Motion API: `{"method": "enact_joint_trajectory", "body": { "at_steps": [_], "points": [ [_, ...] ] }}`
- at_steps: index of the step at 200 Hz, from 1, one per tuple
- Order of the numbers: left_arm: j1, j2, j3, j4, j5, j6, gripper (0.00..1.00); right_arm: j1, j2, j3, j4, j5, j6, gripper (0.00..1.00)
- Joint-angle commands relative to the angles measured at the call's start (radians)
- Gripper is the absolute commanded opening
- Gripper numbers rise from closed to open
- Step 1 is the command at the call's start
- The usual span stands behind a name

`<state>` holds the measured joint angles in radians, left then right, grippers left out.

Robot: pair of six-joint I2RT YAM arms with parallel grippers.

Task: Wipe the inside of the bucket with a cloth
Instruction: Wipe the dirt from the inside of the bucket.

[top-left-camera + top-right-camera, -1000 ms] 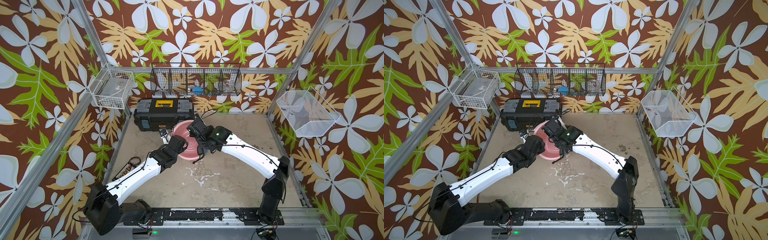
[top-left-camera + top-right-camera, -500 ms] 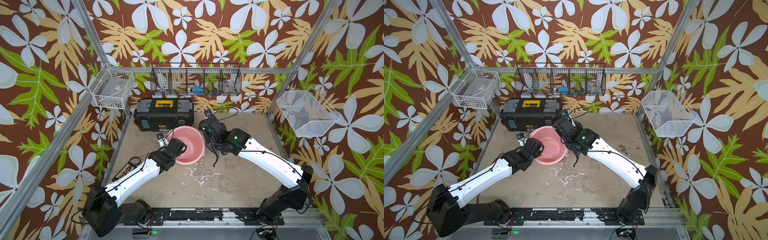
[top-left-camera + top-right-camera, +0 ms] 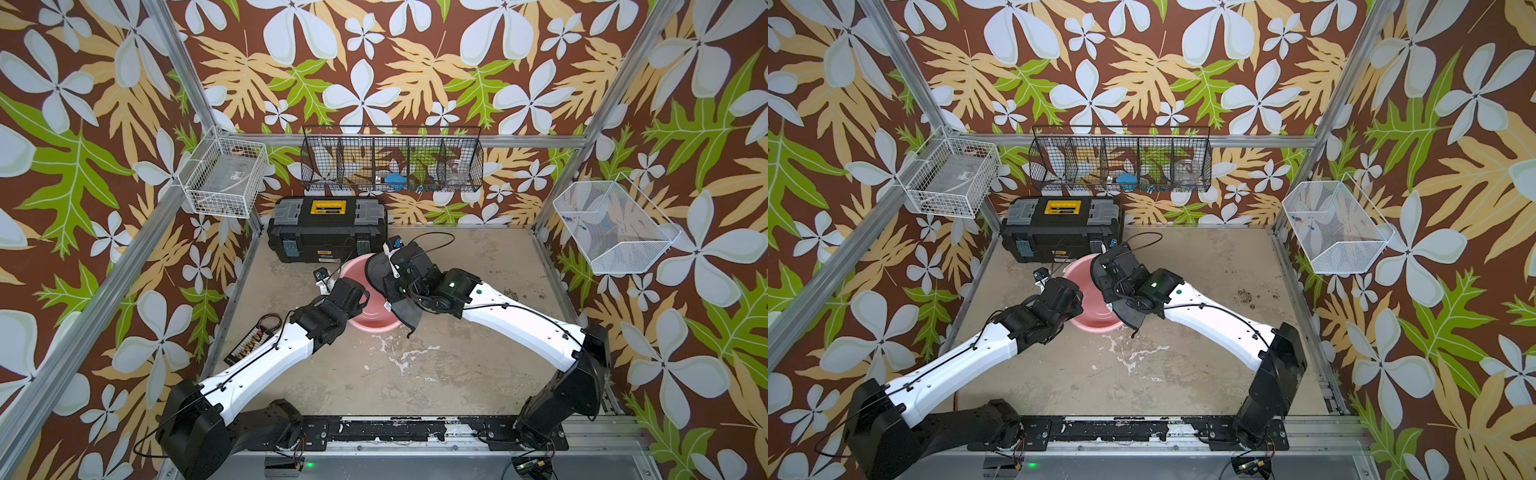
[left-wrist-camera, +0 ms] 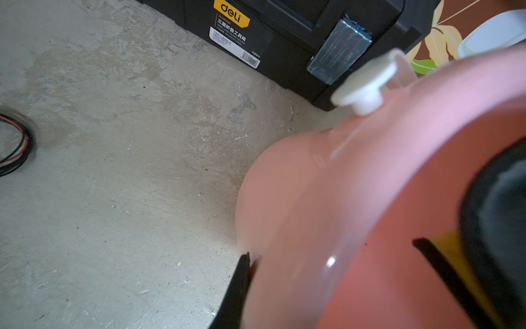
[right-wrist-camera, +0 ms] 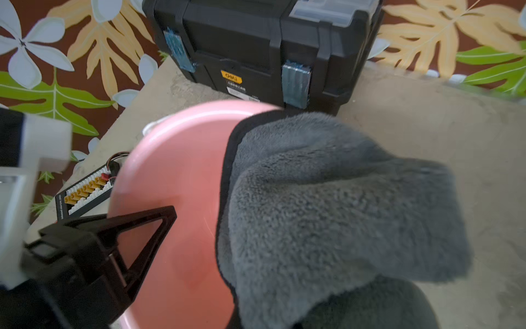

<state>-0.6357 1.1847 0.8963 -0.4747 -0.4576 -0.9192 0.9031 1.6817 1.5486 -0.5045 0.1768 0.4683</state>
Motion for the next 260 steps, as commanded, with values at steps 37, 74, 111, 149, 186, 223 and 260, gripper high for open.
{"method": "enact_joint_trajectory", "body": {
  "at_steps": [37,74,111,149,186,223,260],
  "points": [
    [0.0,-0.025,-0.005,0.062,0.093,-0.022,0.0,-0.003,0.174,0.057,0.076,-0.099,0.064,0.0],
    [-0.001,-0.03,-0.027,0.076,0.134,-0.037,0.0,-0.007,0.286,0.147,0.101,-0.199,0.1,0.0],
    [-0.001,-0.056,-0.034,0.08,0.146,-0.047,0.0,-0.009,0.307,0.111,0.191,-0.264,0.138,0.0],
    [0.001,-0.063,-0.047,0.095,0.199,-0.076,0.0,-0.015,0.287,0.013,0.342,-0.247,0.187,0.0],
    [0.0,-0.082,-0.075,0.095,0.217,-0.091,0.0,-0.016,0.199,-0.144,0.586,-0.185,0.273,0.0],
    [0.0,-0.097,-0.11,0.092,0.224,-0.101,0.0,-0.017,0.107,-0.242,0.714,-0.054,0.306,0.0],
    [0.001,-0.091,-0.12,0.089,0.23,-0.109,0.0,-0.014,0.023,-0.348,0.797,0.074,0.333,0.0]
  ]
}}
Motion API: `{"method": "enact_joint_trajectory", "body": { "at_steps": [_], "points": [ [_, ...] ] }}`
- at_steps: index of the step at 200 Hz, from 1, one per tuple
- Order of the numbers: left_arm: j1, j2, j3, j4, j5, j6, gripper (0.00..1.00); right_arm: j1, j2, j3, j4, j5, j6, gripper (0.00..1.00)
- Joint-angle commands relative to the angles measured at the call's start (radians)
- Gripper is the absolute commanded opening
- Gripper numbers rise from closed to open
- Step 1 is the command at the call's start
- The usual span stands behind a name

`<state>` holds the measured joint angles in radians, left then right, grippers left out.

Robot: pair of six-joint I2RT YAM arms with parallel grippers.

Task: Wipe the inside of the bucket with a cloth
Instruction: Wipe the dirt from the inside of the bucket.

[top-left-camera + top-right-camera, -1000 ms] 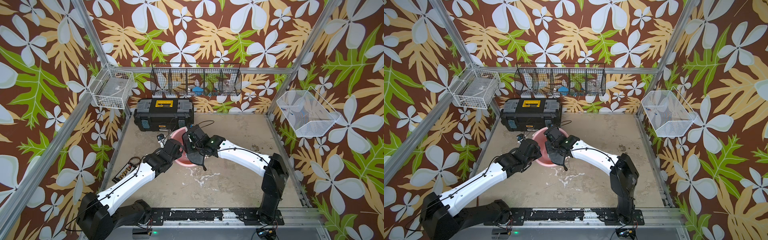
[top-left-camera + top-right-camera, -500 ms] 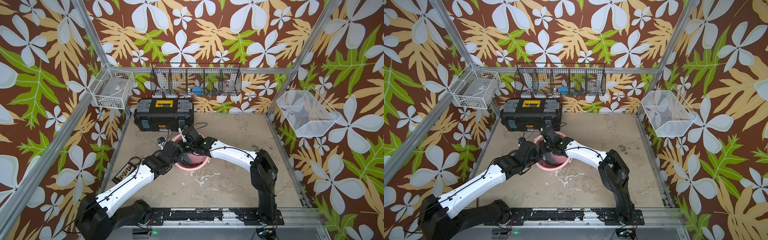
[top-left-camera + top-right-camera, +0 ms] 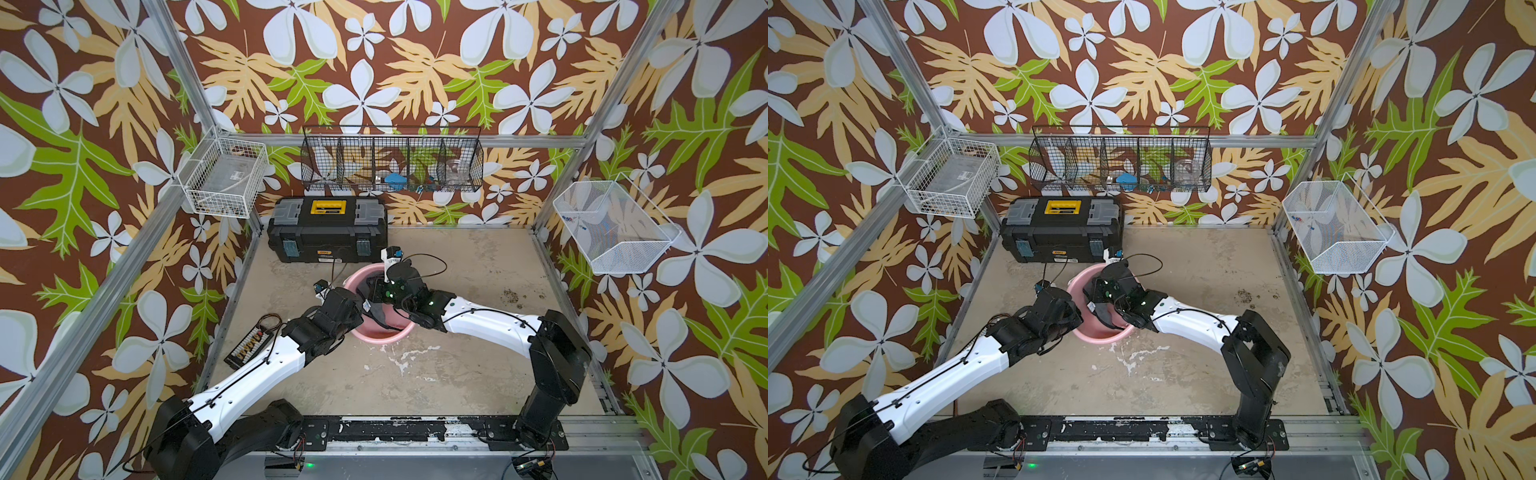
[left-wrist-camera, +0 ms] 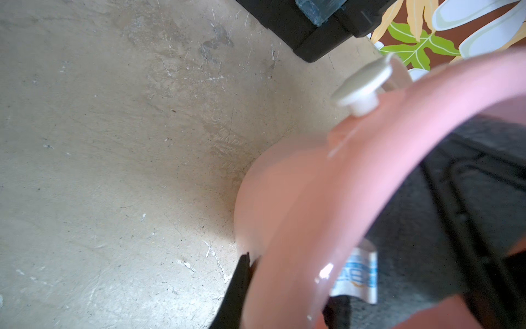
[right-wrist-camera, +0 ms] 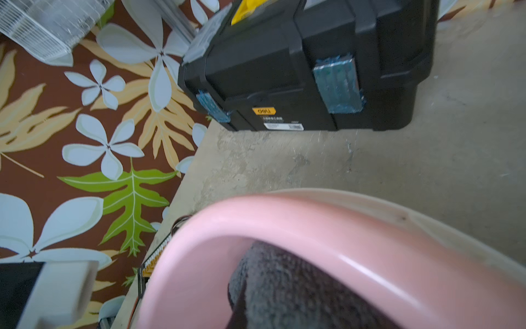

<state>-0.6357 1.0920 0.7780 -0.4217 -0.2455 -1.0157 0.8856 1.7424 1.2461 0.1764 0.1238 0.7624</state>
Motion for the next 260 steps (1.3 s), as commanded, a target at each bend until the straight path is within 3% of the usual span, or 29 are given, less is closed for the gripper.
{"method": "enact_joint_trajectory", "body": {
  "at_steps": [1,16,86,118,151,204,260],
  "points": [
    [0.0,0.002,-0.001,0.036,0.019,-0.012,0.0,0.004,-0.039,-0.048,0.12,0.129,0.038,0.0],
    [-0.001,0.001,-0.003,0.046,0.023,-0.012,0.0,0.003,-0.032,-0.054,0.144,0.126,0.034,0.0],
    [0.0,0.005,0.008,0.069,0.032,0.014,0.0,0.013,0.257,0.248,-0.109,-0.09,-0.004,0.0],
    [0.001,0.01,0.024,0.06,0.011,0.018,0.0,0.023,0.284,0.255,-0.169,-0.11,-0.051,0.0],
    [0.001,0.011,0.03,0.064,0.006,0.003,0.0,0.034,0.291,0.297,-0.337,-0.023,-0.138,0.0],
    [0.001,0.005,0.046,0.069,0.027,-0.02,0.0,0.046,0.336,0.339,-0.516,0.223,-0.245,0.0],
    [0.001,0.016,0.043,0.076,0.044,-0.032,0.0,0.027,0.407,0.359,-0.569,0.248,-0.281,0.0]
  ]
}}
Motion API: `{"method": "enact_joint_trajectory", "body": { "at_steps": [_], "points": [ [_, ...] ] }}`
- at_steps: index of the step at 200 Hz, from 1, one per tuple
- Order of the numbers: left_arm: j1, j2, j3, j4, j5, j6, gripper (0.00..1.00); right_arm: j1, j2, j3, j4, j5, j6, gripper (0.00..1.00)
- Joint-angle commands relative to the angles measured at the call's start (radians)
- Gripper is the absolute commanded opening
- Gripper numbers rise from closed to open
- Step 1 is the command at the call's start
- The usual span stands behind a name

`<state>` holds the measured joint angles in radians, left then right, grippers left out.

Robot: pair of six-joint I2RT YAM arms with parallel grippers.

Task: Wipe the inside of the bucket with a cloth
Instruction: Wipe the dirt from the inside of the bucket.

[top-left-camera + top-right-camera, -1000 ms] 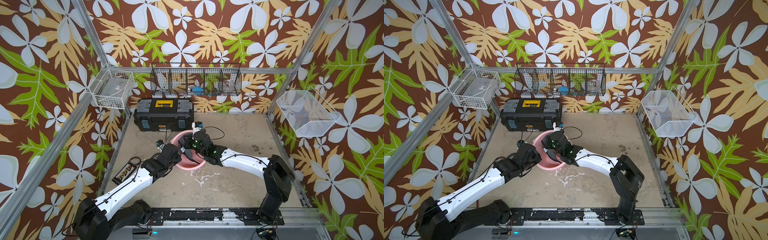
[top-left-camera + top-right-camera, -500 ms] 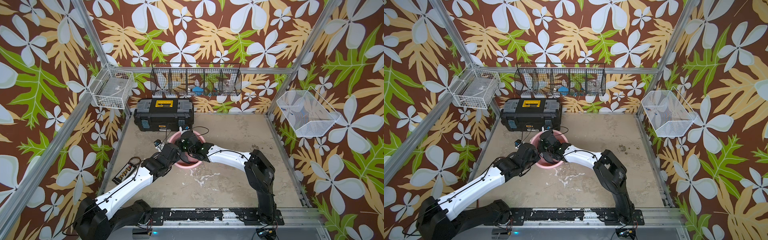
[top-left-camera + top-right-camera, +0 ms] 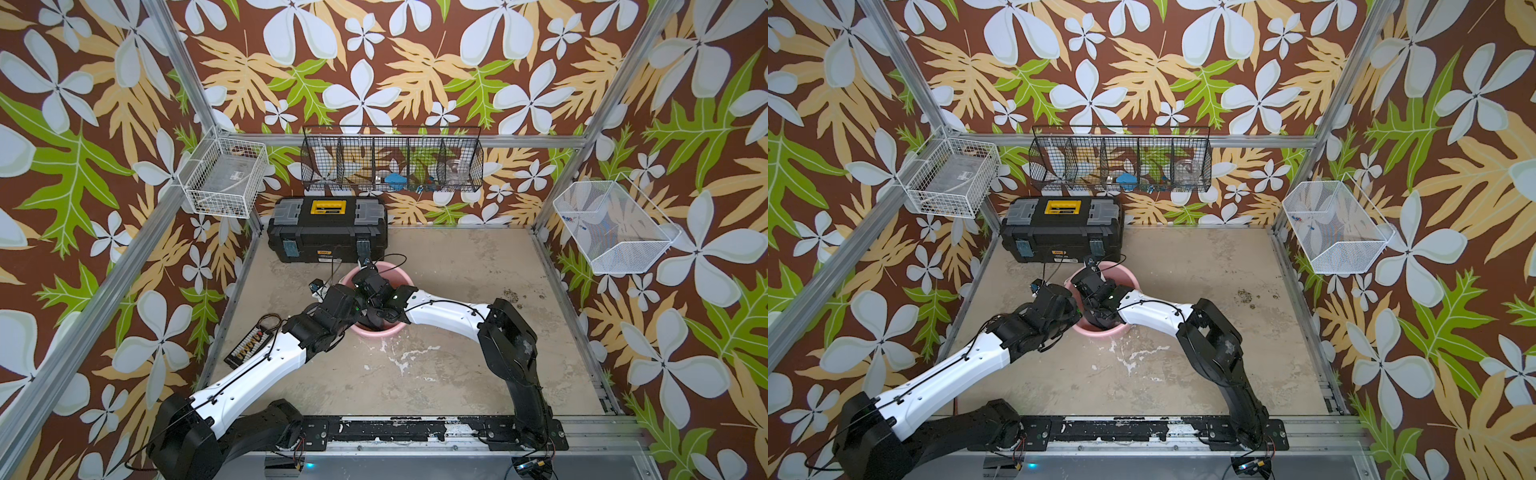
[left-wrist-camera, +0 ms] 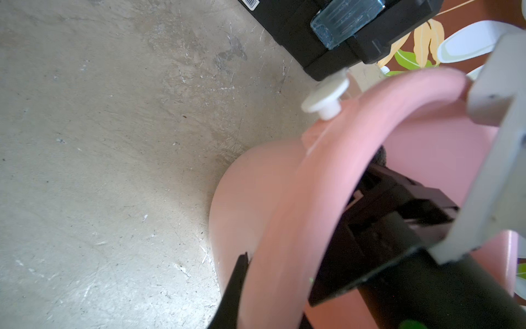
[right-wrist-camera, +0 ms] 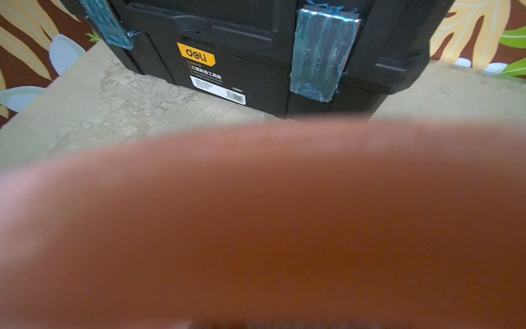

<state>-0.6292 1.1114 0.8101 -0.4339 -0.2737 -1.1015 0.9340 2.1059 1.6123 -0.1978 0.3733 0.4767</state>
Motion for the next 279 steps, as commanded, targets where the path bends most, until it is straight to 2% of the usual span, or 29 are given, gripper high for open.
{"method": "enact_joint_trajectory", "body": {
  "at_steps": [1,23,39,83,129,149,249,279],
  "points": [
    [-0.006,-0.004,0.011,0.089,0.073,0.053,0.0,-0.021,0.045,-0.006,-0.195,0.0,0.003,0.0],
    [-0.006,0.001,0.012,0.094,0.075,0.053,0.0,-0.022,0.08,0.016,-0.233,0.038,-0.017,0.0],
    [-0.006,0.005,0.017,0.093,0.077,0.057,0.0,-0.029,0.111,0.038,-0.261,0.019,-0.021,0.0],
    [-0.006,0.003,0.009,0.095,0.072,0.056,0.0,-0.031,0.147,0.063,-0.267,-0.159,-0.013,0.0],
    [-0.006,0.008,-0.032,0.124,0.077,0.043,0.0,-0.032,0.025,-0.065,-0.087,-0.384,0.052,0.0],
    [-0.006,0.015,-0.034,0.126,0.08,0.043,0.0,-0.033,-0.033,-0.113,-0.01,-0.426,0.079,0.0],
    [-0.006,0.01,-0.081,0.115,0.009,0.11,0.0,-0.034,-0.284,-0.291,0.219,-0.238,0.079,0.0],
    [-0.006,0.018,-0.094,0.118,0.002,0.143,0.0,-0.034,-0.331,-0.325,0.269,-0.141,0.066,0.0]
  ]
}}
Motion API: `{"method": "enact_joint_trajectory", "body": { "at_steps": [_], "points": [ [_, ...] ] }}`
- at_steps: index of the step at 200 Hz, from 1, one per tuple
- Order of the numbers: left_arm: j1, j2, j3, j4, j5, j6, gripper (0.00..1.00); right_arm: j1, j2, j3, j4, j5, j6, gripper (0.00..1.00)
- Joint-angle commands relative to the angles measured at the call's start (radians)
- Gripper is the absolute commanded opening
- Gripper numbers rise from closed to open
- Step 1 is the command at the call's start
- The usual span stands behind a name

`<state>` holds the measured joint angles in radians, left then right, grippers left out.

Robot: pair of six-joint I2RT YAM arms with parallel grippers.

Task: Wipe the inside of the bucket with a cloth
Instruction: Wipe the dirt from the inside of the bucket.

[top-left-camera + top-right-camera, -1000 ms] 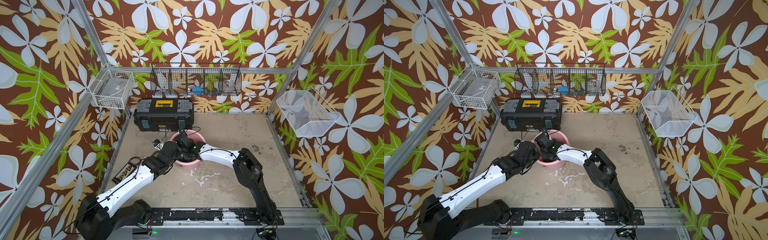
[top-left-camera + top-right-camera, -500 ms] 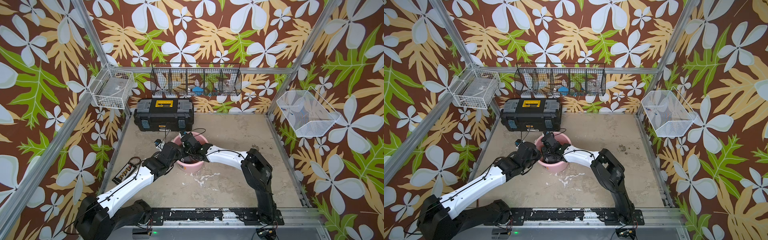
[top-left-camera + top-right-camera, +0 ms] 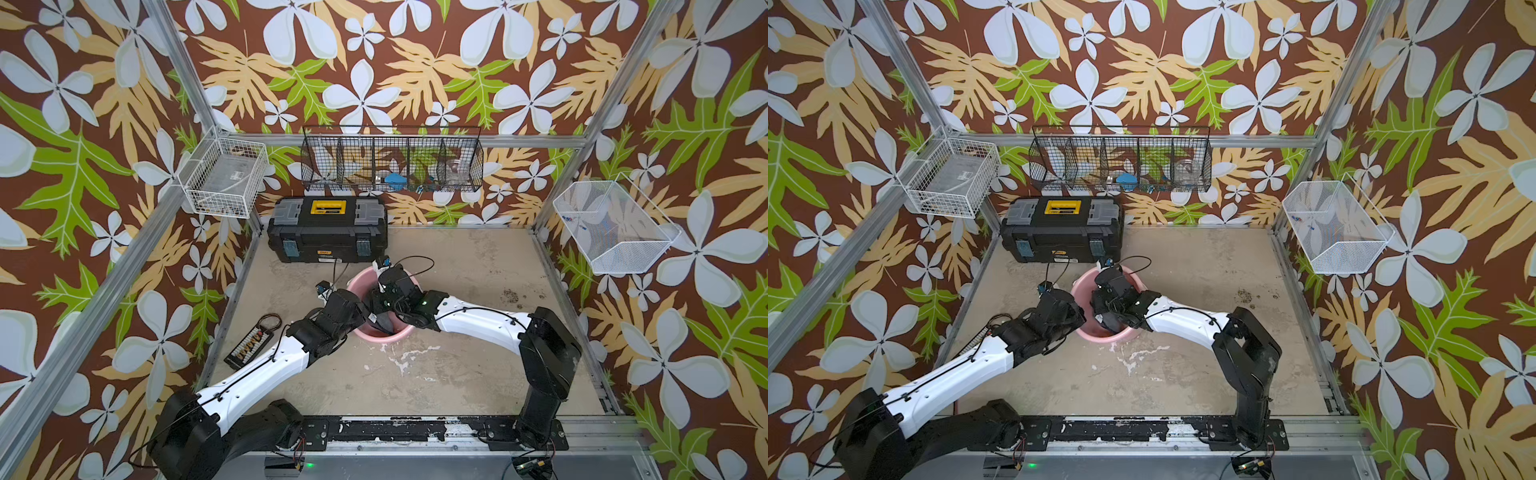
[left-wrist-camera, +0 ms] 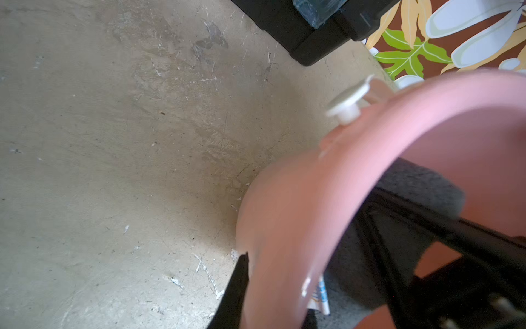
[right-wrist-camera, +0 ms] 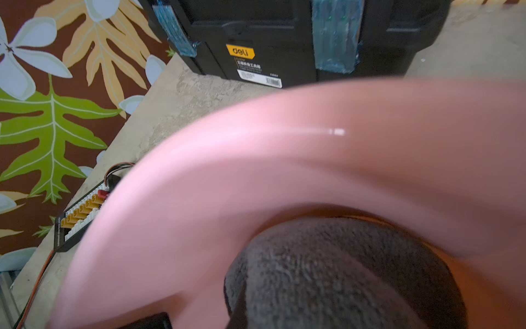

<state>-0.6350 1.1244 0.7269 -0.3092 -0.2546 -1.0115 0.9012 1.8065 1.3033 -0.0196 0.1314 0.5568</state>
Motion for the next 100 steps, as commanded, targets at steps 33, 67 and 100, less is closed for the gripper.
{"method": "enact_joint_trajectory", "body": {
  "at_steps": [33,67,100],
  "points": [
    [0.0,-0.008,-0.022,0.001,-0.026,0.073,0.0,-0.001,-0.067,-0.016,0.089,0.249,-0.054,0.0],
    [0.0,-0.001,0.032,-0.048,-0.056,0.085,0.0,0.006,-0.079,-0.013,0.044,0.335,-0.109,0.0],
    [0.0,0.011,0.095,-0.065,-0.038,0.087,0.0,0.054,0.0,0.059,-0.068,0.437,-0.169,0.0]
  ]
}}
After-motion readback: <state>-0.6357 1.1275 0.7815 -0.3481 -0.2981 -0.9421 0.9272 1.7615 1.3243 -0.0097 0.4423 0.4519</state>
